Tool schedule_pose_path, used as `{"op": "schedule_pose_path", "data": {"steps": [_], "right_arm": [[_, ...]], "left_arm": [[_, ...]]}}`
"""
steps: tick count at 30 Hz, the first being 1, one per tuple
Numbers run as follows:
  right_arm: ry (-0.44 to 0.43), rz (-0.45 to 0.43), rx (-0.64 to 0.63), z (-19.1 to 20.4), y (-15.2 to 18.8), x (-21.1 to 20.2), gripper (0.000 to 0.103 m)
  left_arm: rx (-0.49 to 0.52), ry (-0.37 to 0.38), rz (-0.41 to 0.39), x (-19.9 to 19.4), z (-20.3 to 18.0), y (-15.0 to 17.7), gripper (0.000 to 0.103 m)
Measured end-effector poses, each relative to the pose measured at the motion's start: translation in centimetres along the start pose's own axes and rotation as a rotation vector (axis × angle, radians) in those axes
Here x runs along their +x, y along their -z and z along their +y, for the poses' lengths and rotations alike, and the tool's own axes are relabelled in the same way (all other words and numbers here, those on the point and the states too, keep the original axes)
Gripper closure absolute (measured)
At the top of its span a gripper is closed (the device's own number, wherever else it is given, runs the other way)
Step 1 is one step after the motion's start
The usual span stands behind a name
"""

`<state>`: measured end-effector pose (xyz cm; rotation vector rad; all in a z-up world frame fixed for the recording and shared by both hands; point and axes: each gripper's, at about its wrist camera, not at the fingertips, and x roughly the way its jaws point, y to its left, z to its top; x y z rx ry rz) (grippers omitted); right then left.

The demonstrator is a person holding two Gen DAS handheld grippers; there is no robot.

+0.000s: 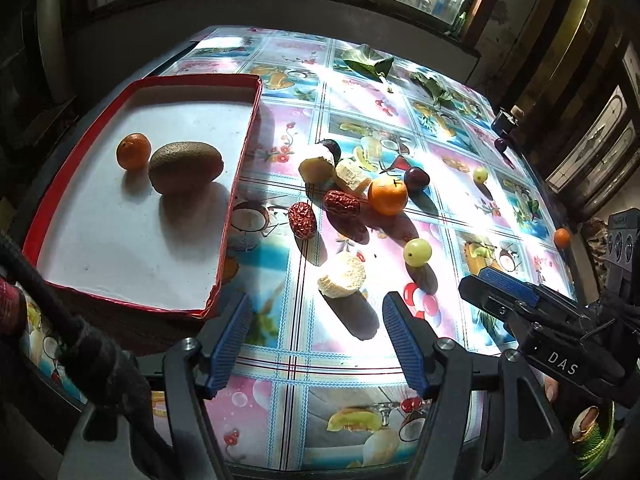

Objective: Organize fruits
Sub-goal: 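Grasp the white fruit chunk with the left tool while the right tool grasps a green grape, then carry the white chunk and green grape into the red tray and open both tools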

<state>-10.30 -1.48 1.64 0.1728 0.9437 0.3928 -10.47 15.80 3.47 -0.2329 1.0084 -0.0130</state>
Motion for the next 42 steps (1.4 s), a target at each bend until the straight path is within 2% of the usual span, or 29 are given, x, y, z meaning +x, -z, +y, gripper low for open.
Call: {"op": "schedule_pose_path", "data": {"steps": [3,13,19,23,24,26,28,33,42], "right_arm": [[0.002,0.006,-0.010,0.3,-0.3,0.5,0.059],[-0.006,0.049,-0.056,1.6,-1.9,3.3,0.059],[0.018,0.086,-0.072,1.7,-2.6,5.3,0.060],[0.048,0.081,-0.099,1.9,-2.9,5.7,0.068],[0.050,0.080,-0.100,1.8,-3.0,5.8,0.070],[0.052,0.082,-0.103,1.7,-3.1,5.9,0.075],[0.058,0.078,-0.107,1.7,-3.0,5.8,0.075],[0.052,0.059,-0.089,1.5,-2.8,4.7,0.075],[0.021,0.022,-0.072,2.0,-2.3,2.1,0.075]], "left_arm": [[0.020,-0.006,0.006,0.5,-0.5,-0.1,0.035],[0.053,-0.062,0.010,2.5,-1.1,-0.8,0.035],[0.049,-0.045,0.042,4.1,-0.8,-1.3,0.036],[0.047,-0.039,0.051,5.0,-0.8,-1.4,0.038],[0.055,-0.047,0.049,5.1,-1.0,-1.4,0.040],[0.069,-0.059,0.042,5.0,-1.3,-1.3,0.051],[0.072,-0.040,0.045,4.9,-1.4,-1.1,0.073],[0.057,-0.044,0.045,4.2,-0.8,-0.8,0.073],[0.022,-0.059,-0.013,0.7,0.8,-0.5,0.073]]}}
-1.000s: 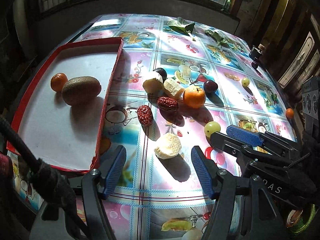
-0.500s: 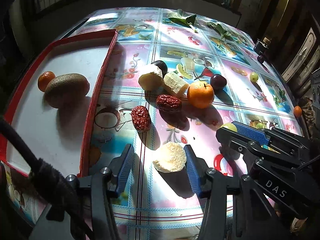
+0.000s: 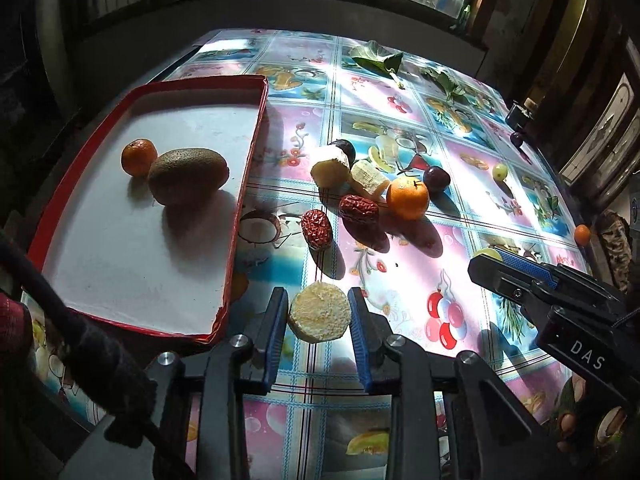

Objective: Organize fruits
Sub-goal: 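Carry the white chunk and green grape into the red tray and open both tools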

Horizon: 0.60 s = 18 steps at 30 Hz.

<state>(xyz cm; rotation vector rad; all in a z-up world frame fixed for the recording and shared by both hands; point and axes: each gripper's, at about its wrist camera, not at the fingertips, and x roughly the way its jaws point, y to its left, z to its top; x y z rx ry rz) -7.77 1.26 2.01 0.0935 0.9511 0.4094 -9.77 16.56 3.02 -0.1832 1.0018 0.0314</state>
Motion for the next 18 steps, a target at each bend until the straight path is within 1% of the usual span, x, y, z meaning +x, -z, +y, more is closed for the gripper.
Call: {"op": "schedule_pose_path", "data": {"steps": [8,18], "right_arm": [[-0.034,-0.014,-0.022,2.1,-0.2,-1.0,0.075],[-0.088,-0.007,-0.088,5.9,-0.3,-0.7,0.075]], "left_arm": [[-0.051,-0.041,-0.057,-2.9,3.2,0.1,0.074],[-0.137,-0.104,-0.101,-4.7,8.1,-0.2,0.074]]}}
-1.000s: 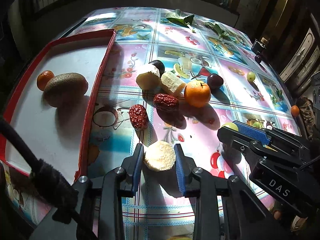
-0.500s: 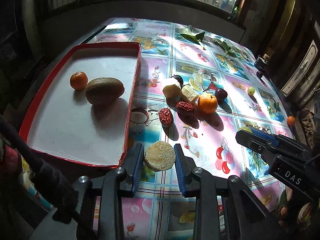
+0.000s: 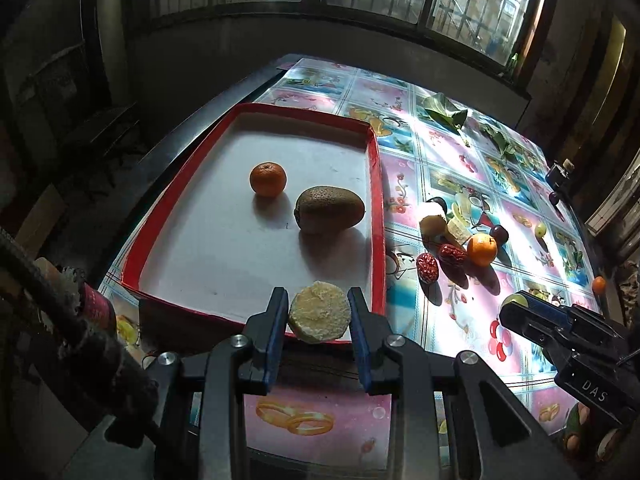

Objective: Organize fruits
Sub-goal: 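Carry the white chunk and green grape into the red tray and open both tools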

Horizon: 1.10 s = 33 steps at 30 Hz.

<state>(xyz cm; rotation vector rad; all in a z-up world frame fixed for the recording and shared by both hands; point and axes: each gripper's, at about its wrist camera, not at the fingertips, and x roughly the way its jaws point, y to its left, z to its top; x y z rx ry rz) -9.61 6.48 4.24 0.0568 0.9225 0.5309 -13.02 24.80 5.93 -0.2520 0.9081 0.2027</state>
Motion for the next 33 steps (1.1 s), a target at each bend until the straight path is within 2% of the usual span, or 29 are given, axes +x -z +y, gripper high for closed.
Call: {"op": "schedule_pose_path", "data": {"steps": [14,24,33], "right_arm": [[-0.061,0.024,-0.086,5.0,-1.3,2.4,0.075],[-0.107,0.064,-0.165,9.0,-2.8,6.1,0.075],[-0.106,0.118,-0.212,11.0,-3.5,9.8,0.075]], "left_arm": [[-0.054,-0.052,-0.020,0.2,4.0,-1.1,0.074],[-0.085,-0.094,0.002,2.0,6.3,-2.3,0.074],[-0.105,-0.138,0.052,4.6,8.0,-2.9,0.074]]}}
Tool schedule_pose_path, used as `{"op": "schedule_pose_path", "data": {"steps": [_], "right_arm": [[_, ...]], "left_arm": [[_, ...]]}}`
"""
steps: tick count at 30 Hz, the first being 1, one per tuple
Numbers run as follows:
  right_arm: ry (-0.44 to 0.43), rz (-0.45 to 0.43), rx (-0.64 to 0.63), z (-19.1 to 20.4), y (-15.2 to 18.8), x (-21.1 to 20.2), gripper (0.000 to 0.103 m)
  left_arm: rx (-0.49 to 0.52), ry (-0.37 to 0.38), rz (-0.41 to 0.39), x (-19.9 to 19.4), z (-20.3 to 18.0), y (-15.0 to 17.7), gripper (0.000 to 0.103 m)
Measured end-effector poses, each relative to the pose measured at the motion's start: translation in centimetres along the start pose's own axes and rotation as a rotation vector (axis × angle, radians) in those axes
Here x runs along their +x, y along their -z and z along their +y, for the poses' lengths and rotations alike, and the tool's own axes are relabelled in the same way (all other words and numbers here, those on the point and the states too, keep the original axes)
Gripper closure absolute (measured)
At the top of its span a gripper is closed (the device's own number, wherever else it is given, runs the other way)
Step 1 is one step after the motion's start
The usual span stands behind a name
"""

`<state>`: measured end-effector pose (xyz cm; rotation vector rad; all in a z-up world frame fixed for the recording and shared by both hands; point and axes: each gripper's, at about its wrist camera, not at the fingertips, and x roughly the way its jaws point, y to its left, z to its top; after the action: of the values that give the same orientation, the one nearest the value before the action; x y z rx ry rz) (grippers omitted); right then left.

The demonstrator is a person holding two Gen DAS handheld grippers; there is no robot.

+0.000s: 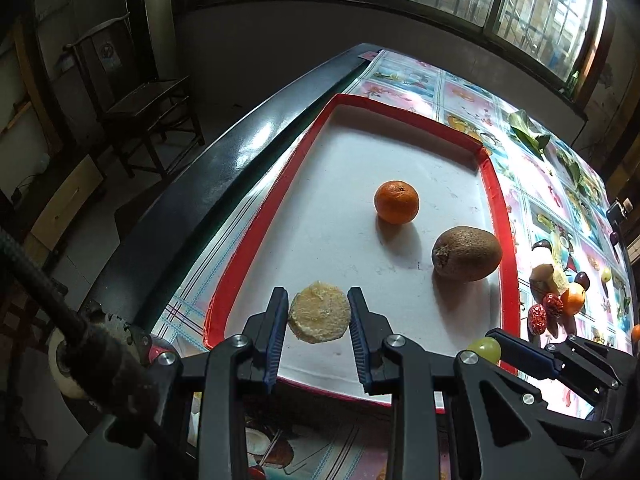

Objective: Organize fruits
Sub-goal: 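Carry the white chunk and green grape into the red tray and open both tools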

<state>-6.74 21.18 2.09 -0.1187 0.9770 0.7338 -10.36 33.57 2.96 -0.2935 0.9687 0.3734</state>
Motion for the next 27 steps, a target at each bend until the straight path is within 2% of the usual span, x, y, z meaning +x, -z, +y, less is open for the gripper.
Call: {"op": "schedule_pose_path", "data": {"steps": [10,17,20,22,27], "right_arm": [[0.023,0.066,-0.023,-0.1,-0.3,2.4,0.075],[0.034,0.084,-0.042,0.3,-0.1,3.1,0.074],[0.032,0.078,-0.038,0.2,-0.2,2.9,0.068],[0.033,0.061,-0.037,0.2,-0.2,2.3,0.064],[0.027,0.027,-0.026,0.0,-0.2,0.7,0.063]], "left_arm": [[0.006,-0.025,0.066,2.7,0.4,0.2,0.074],[-0.005,-0.031,0.060,2.6,0.4,0.4,0.073],[-0.003,-0.033,0.047,2.0,0.3,0.4,0.067],[-0.003,-0.032,0.035,1.4,0.2,0.3,0.061],[-0.004,-0.029,0.012,0.1,-0.2,0.3,0.056]]}}
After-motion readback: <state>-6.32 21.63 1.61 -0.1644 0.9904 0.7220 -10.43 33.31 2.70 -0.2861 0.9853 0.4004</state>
